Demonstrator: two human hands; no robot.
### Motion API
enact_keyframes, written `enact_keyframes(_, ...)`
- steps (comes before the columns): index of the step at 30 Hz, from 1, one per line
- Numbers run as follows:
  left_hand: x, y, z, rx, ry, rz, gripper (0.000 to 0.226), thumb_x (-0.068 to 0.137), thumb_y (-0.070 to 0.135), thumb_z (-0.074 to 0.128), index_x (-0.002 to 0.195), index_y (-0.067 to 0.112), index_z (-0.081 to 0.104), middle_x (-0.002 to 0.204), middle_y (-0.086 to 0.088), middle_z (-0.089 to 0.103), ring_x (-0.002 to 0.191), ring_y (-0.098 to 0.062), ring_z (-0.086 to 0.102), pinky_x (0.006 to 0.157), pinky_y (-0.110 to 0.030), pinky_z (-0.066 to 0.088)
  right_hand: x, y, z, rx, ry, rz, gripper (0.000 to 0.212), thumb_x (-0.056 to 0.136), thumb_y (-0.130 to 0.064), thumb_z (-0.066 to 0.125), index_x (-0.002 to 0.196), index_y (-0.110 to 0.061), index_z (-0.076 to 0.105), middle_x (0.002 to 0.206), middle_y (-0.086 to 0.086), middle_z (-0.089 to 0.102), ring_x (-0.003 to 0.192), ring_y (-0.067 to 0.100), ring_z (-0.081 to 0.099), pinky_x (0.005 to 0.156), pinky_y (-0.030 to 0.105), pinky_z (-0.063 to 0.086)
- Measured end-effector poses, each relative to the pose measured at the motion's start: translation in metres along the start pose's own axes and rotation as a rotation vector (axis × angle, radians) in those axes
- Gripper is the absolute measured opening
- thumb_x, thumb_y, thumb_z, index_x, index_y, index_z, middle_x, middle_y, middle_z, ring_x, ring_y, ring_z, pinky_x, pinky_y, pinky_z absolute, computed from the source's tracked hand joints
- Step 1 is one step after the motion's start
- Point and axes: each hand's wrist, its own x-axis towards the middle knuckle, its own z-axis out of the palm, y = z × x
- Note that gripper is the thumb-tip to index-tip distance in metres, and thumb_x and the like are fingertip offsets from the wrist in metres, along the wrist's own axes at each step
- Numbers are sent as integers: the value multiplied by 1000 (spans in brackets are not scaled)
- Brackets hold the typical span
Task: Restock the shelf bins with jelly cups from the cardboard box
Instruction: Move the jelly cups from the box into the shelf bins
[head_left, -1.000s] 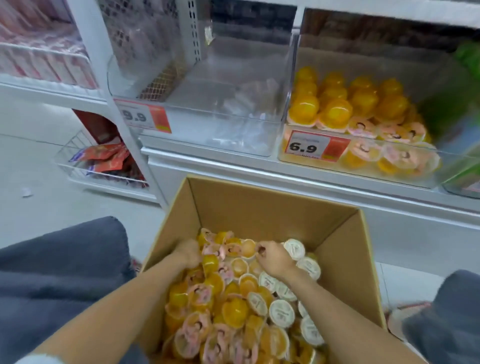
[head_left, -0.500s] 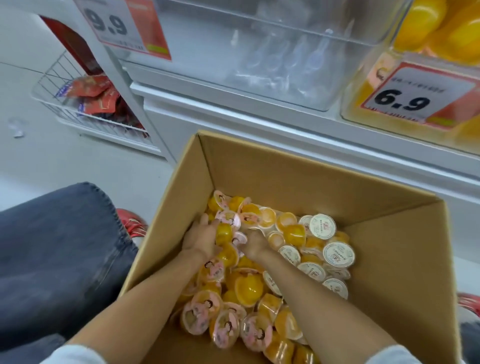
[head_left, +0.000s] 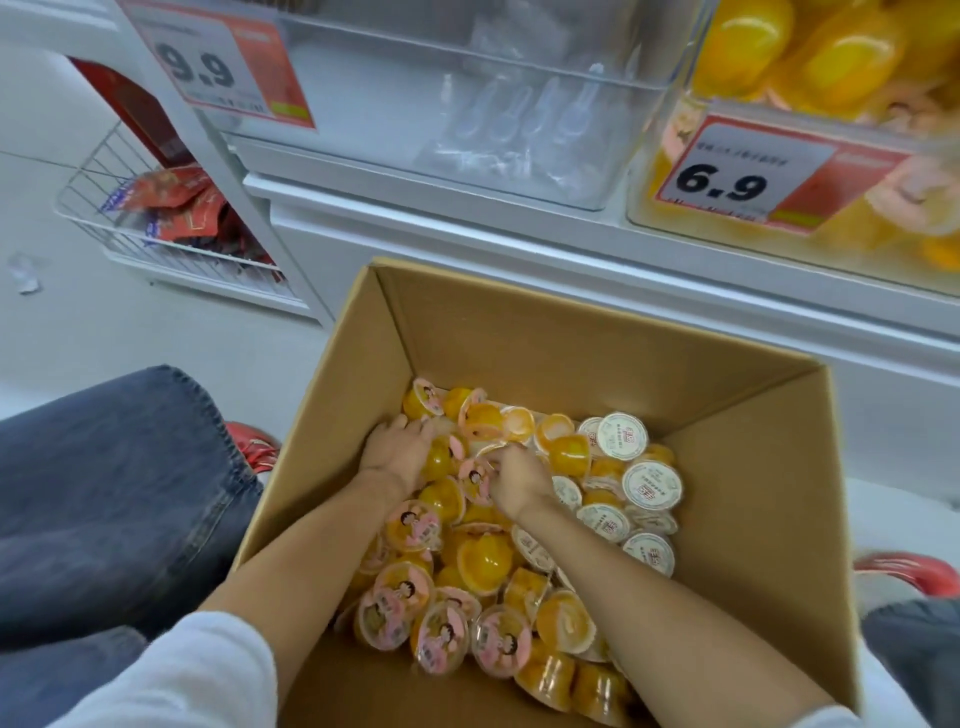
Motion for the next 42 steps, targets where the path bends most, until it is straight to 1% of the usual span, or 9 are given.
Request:
enact_keyframes(3, 4, 14, 1, 13, -88, -48, 69, 89, 44, 60, 147, 18, 33, 155, -2, 26, 135, -26, 30, 111, -44, 28, -18, 17, -25, -244, 58, -125, 40, 83, 3, 52, 113, -17, 68, 116, 9, 54, 109, 28, 51, 93, 36, 39)
enact_keyframes(7, 10, 27, 3, 104, -131, -60, 63, 93, 44, 54, 147, 20, 33, 159, -4, 16, 140, -24, 22, 112, -42, 22, -28, 47, -28, -284, -86, -116, 23, 88, -8, 55, 110, -7, 61, 124, 10, 43, 118, 30, 42, 98, 40, 39)
enact_keyframes(11, 16, 20, 3, 89, -101, -25, 63, 90, 41, 61, 143, 19, 35, 153, -5, 32, 139, -22, 27, 109, -40, 23, -21, 36, -11, -353, -105, -94, 34, 90, -34, 60, 114, -10, 63, 134, 11, 42, 124, 30, 40, 99, 45, 41)
enact_keyframes(15, 11, 11, 6, -10, -28, 10, 54, 86, 39, 66, 132, 19, 45, 140, -3, 49, 130, -22, 37, 104, -39, 27, -10, 23, 2, -363, -111, 145, 58, 87, -32, 60, 137, -14, 36, 137, 16, 42, 125, 35, 40, 102, 44, 34)
enact_keyframes(22, -10, 15, -8, -507, 37, -77, 57, 83, 45, 69, 132, 25, 48, 129, -4, 58, 123, -24, 49, 104, -38, 37, -19, 26, -10, -266, -161, 214, 56, 86, -26, 61, 136, -9, 42, 143, 15, 34, 129, 38, 36, 109, 47, 32)
enact_keyframes(27, -34, 46, -55, -747, 114, -27, 62, 82, 53, 67, 131, 18, 53, 125, -2, 61, 120, -22, 56, 98, -35, 46, -61, 37, -60, -3, 245, -20, 58, 89, -38, 60, 139, -12, 44, 134, 5, 37, 126, 25, 39, 106, 35, 36)
enact_keyframes(32, -74, 99, -150, -654, 505, 165, 70, 80, 61, 63, 139, 26, 50, 131, -2, 61, 121, -22, 56, 100, -36, 45, -118, 33, -149, 71, 645, -254, 57, 89, -35, 63, 139, -14, 47, 133, 4, 40, 125, 20, 39, 108, 30, 35)
enact_keyframes(39, -130, 162, -298, -547, 1098, 343, 61, 75, 69, 61, 120, 27, 63, 108, 1, 69, 103, -21, 60, 82, -35, 49, -168, 33, -298, 29, 1164, -410, 54, 87, -29, 67, 135, -10, 50, 131, 11, 44, 125, 24, 41, 106, 31, 33)
enact_keyframes(42, -123, 191, -349, -604, 1148, 410, 61, 78, 65, 62, 124, 25, 59, 112, 1, 67, 104, -20, 58, 83, -36, 50, -170, 44, -357, 62, 1252, -368, 53, 87, -25, 66, 136, -10, 50, 135, 11, 41, 125, 24, 43, 103, 33, 39)
